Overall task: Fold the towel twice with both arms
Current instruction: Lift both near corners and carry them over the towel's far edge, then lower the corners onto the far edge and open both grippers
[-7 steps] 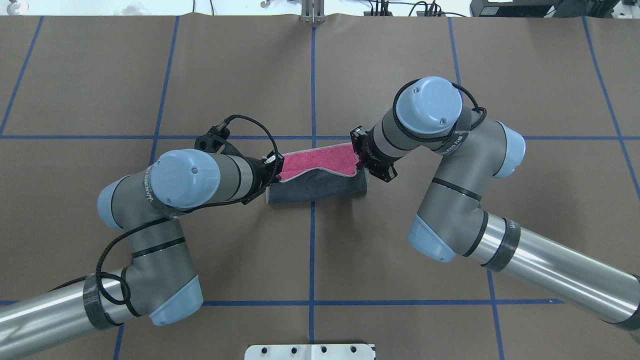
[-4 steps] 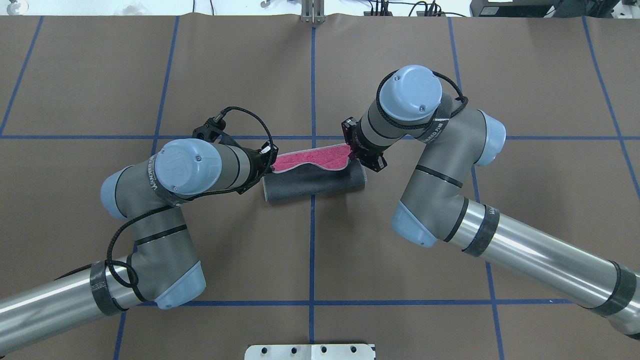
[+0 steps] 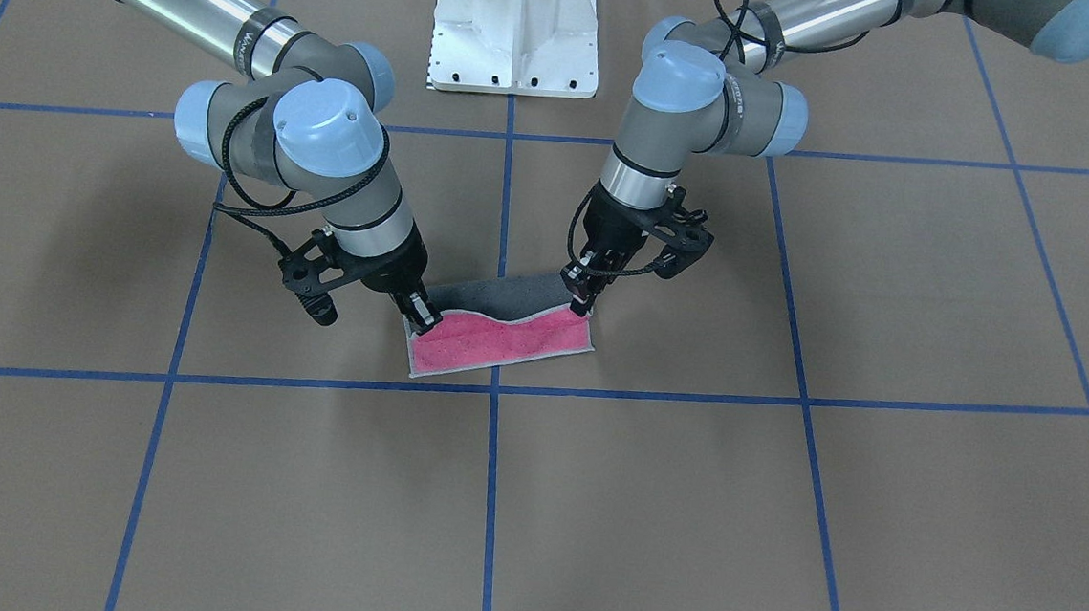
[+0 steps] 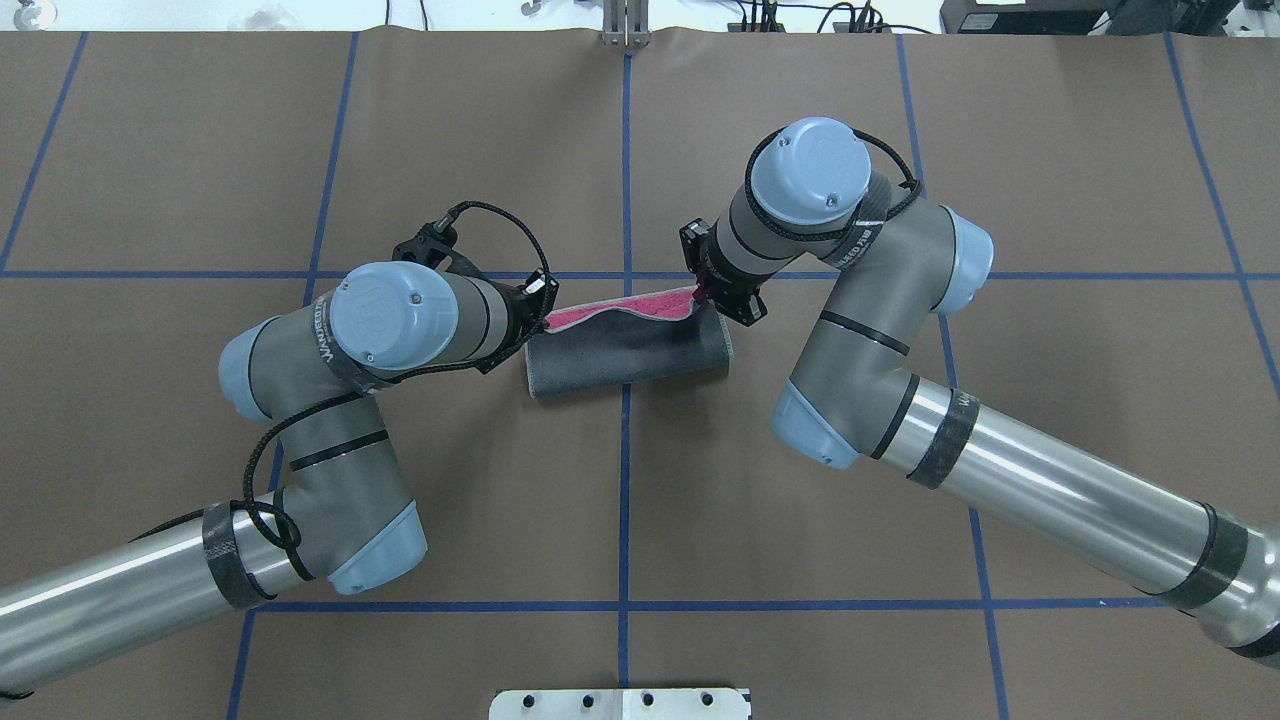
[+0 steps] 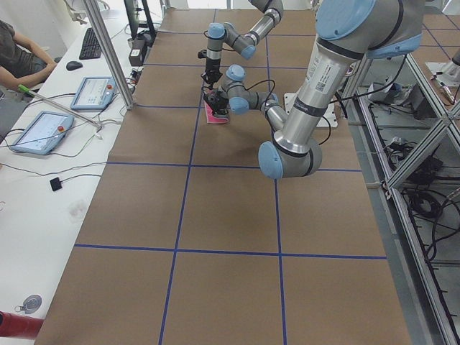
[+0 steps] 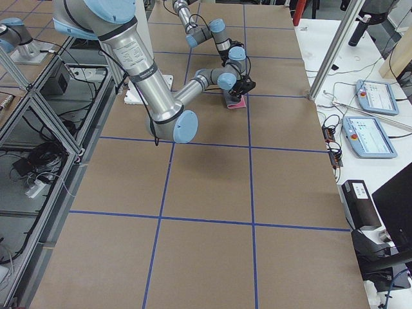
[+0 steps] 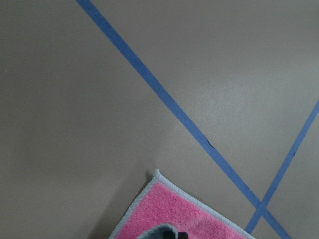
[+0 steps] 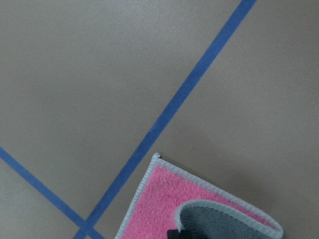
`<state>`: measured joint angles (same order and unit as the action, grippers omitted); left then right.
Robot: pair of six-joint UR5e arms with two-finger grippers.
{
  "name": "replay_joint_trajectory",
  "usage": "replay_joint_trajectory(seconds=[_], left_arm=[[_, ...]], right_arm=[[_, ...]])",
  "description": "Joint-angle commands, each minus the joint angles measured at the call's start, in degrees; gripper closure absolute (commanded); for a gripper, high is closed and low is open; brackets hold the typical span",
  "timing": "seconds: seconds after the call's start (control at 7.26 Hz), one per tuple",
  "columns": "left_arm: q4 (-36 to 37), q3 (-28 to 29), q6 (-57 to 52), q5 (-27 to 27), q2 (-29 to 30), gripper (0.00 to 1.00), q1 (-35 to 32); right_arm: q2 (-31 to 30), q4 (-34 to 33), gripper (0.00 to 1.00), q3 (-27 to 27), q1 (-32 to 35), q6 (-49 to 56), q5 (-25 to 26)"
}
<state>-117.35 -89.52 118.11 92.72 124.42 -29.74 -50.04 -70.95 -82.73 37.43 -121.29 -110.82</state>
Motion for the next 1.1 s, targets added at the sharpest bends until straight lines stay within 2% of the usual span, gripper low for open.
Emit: replay_joint_trajectory(seconds=[0.0, 0.14, 0.28, 0.41, 0.96], left_arm=[[-0.07, 1.54, 0.01, 0.0, 0.91, 1.0, -0.23], [-0.07, 1.54, 0.01, 0.0, 1.0, 0.95, -0.32], [-0.07, 1.72, -0.08, 0.0, 1.0, 0.49, -0.32], [-0.07, 2.15, -0.08, 0.0, 1.0, 0.0, -0.32], [-0.77, 1.81, 0.01, 0.26, 1.0, 0.0, -1.81]], right_arm=[[0.03, 0.11, 1.0, 0.21, 0.36, -0.09, -0.01], [0.12, 0.19, 1.0, 0.29, 0.53, -0.09, -0.01], [0.12, 0.11, 0.23, 0.29, 0.54, 0.35, 0.08], [0.21, 0.19, 0.0, 0.29, 0.54, 0.26, 0.25], [0.83, 0.19, 0.0, 0.12, 1.33, 0.0, 0.08]])
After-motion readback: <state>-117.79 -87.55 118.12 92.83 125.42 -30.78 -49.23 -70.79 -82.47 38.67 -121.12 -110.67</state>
